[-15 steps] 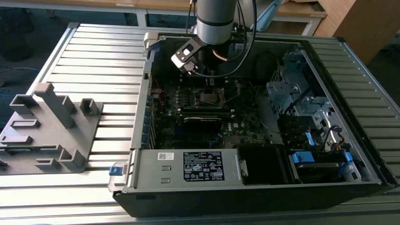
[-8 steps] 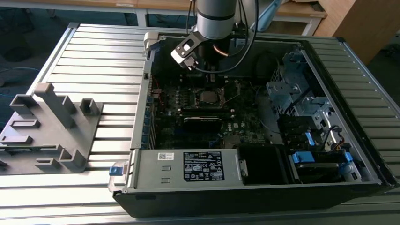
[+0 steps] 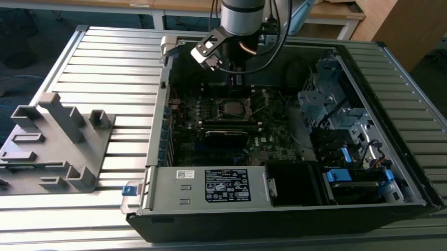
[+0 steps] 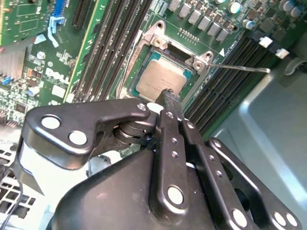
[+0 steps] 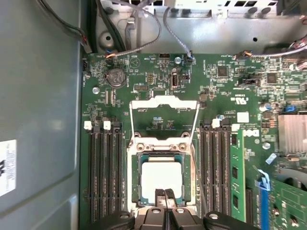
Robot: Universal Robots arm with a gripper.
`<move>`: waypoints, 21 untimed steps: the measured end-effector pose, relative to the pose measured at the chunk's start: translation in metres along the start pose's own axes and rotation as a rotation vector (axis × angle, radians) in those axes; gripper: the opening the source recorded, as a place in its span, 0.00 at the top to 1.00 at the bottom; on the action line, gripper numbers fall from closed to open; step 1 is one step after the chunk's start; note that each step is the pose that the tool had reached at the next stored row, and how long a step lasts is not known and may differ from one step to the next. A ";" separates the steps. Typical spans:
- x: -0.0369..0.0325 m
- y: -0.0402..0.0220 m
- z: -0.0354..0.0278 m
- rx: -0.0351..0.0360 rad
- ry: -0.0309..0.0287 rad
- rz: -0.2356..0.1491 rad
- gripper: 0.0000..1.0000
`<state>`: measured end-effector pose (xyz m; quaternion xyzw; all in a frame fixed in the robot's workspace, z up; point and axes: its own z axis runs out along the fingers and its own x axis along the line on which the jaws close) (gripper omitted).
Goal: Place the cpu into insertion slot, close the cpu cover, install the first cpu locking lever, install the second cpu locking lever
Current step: 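Close the cpu cover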
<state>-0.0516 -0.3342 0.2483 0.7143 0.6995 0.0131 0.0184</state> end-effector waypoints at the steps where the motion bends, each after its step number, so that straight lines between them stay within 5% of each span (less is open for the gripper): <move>1: 0.0000 0.0001 -0.0023 0.0000 0.0001 0.000 0.90; 5: -0.0001 0.0003 -0.0083 0.0000 0.0002 0.000 0.90; 14: -0.0001 0.0004 -0.0089 0.0000 0.0003 0.000 0.90; 21: 0.0001 0.0083 -0.0086 0.0000 0.0003 0.000 0.90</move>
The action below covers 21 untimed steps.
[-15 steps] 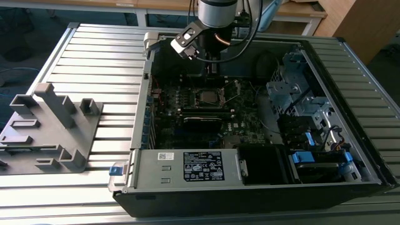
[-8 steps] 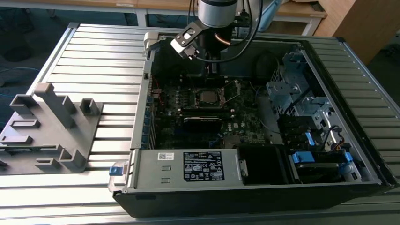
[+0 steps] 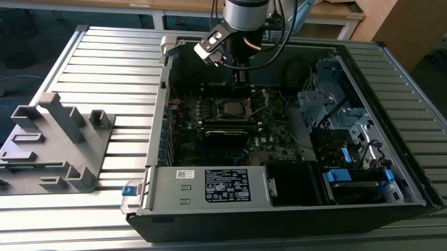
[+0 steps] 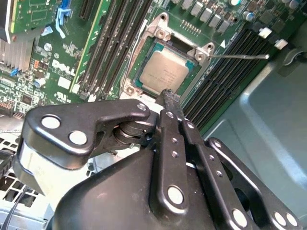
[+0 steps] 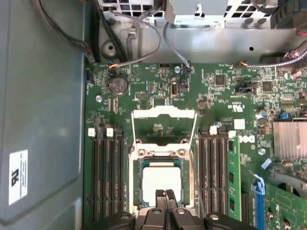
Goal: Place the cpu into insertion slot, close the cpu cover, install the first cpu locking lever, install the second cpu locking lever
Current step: 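Close the cpu cover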
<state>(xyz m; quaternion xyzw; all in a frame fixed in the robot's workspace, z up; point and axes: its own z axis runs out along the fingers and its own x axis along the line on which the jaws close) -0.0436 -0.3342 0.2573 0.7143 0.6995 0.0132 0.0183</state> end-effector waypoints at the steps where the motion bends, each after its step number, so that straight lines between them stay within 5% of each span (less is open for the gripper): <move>1: 0.0000 0.0016 0.0001 0.0000 0.0000 0.000 0.90; 21: 0.0008 0.0374 0.0017 0.0000 0.0001 0.000 0.90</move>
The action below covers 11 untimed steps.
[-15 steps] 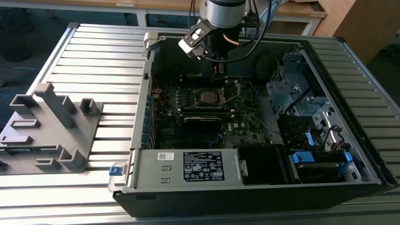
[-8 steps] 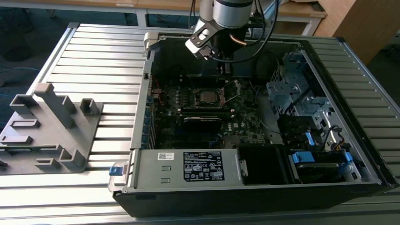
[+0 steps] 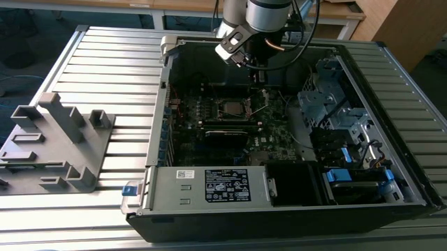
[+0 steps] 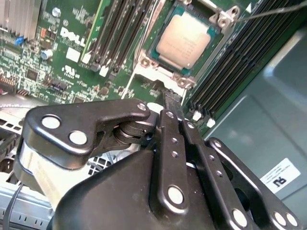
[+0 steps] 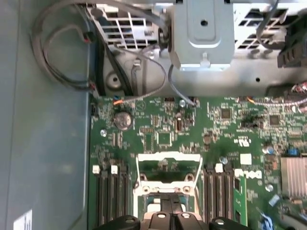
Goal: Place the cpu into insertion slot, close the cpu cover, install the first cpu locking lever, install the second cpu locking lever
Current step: 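Close the cpu cover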
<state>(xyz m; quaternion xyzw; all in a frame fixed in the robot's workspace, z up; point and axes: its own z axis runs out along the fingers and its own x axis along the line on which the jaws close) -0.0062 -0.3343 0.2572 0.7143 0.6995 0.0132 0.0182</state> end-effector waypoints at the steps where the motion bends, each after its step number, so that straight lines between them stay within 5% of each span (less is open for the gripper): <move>1: 0.0000 0.0015 0.0000 0.0000 -0.0001 0.000 0.90; 11: 0.0001 0.0051 -0.0022 0.0000 0.0010 0.000 0.90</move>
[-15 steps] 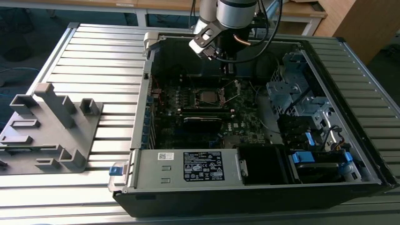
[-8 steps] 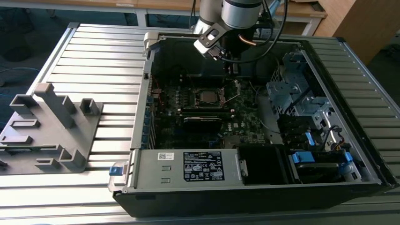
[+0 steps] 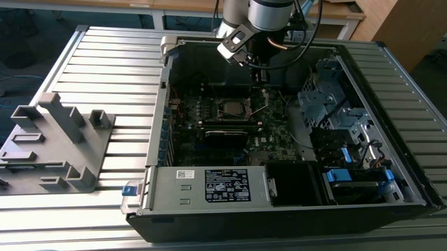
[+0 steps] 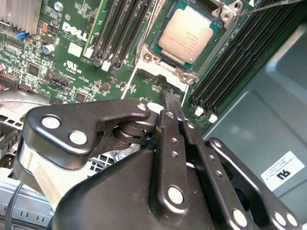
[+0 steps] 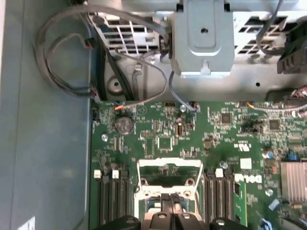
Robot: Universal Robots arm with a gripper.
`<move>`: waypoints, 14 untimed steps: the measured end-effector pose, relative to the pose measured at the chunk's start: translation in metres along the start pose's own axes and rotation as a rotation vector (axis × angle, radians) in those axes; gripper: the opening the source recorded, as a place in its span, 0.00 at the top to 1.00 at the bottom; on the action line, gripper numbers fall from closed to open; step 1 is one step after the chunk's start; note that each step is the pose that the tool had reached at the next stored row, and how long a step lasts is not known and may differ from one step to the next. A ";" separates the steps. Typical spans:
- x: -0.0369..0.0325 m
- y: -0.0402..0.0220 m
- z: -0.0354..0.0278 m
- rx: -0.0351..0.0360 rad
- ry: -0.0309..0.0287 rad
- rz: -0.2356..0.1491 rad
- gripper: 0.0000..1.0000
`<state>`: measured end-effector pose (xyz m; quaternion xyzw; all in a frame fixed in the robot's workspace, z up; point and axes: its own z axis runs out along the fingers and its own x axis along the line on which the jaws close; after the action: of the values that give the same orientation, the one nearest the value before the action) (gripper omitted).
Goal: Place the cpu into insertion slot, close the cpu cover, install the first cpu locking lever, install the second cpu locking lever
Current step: 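Close the cpu cover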
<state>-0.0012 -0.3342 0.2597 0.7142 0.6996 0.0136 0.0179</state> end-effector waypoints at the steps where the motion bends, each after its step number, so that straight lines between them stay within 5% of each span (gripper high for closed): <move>1: 0.0000 0.0018 0.0001 0.0001 -0.0001 0.000 0.90; 14: 0.0011 0.0334 0.0017 0.0013 -0.0002 0.000 0.90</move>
<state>0.0322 -0.3339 0.2595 0.7143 0.6995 0.0131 0.0175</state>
